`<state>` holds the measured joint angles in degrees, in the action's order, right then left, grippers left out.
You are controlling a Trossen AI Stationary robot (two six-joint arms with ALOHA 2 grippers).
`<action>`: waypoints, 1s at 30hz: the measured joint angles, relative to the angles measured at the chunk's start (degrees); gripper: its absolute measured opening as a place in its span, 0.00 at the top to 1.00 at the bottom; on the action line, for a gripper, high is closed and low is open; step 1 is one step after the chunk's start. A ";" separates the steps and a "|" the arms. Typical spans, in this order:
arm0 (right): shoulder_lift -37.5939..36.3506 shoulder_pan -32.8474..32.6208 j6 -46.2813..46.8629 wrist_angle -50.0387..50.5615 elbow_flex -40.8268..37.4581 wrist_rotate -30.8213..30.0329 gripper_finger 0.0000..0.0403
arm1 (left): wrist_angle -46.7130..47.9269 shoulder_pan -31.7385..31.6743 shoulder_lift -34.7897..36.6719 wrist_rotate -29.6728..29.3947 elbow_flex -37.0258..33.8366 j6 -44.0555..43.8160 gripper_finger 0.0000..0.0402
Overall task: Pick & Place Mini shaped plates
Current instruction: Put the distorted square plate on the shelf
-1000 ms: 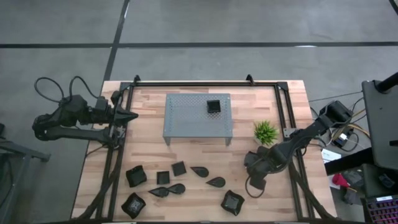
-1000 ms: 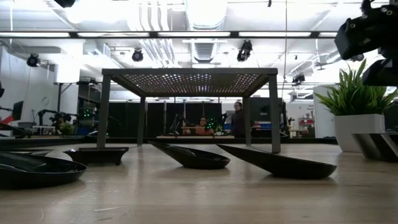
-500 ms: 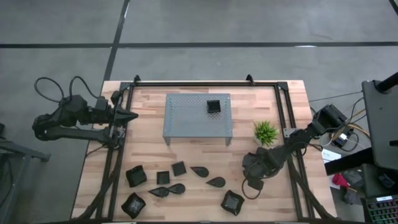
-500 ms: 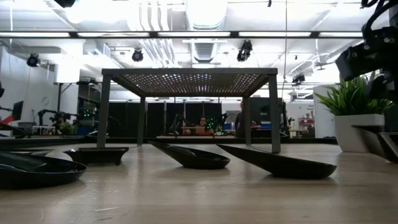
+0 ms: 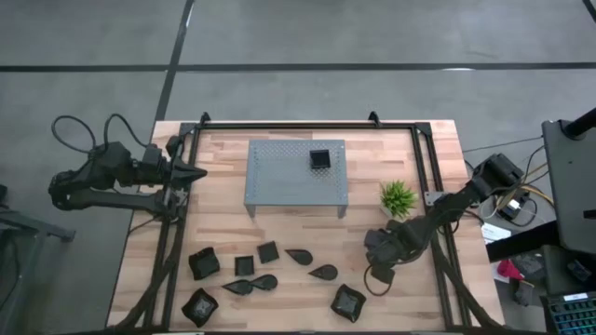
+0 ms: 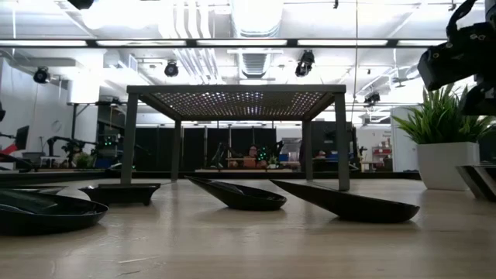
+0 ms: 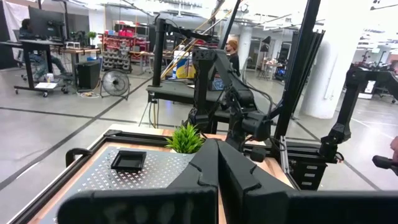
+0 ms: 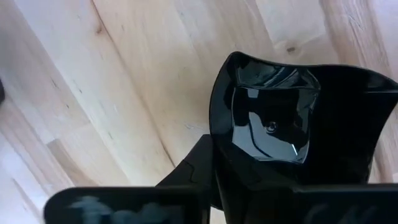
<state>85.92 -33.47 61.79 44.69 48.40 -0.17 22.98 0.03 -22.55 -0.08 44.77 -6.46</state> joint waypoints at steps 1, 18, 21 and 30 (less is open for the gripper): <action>-0.22 0.00 0.52 -0.03 0.00 0.07 0.98 | 0.00 0.00 0.00 0.00 -0.02 0.00 1.00; -0.69 0.31 -6.24 10.28 20.20 -10.02 0.98 | 0.00 0.00 -0.01 0.01 -0.02 0.00 1.00; -0.69 0.31 -10.48 10.59 25.42 -13.76 0.98 | 0.00 0.00 -0.01 0.01 -0.02 0.00 1.00; -0.66 2.70 -31.63 10.29 38.17 -33.61 0.98 | 0.00 0.00 -0.01 0.00 -0.01 0.00 1.00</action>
<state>85.25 -30.77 30.16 54.98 86.58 -33.78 22.98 0.03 -22.55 -0.08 44.76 -6.46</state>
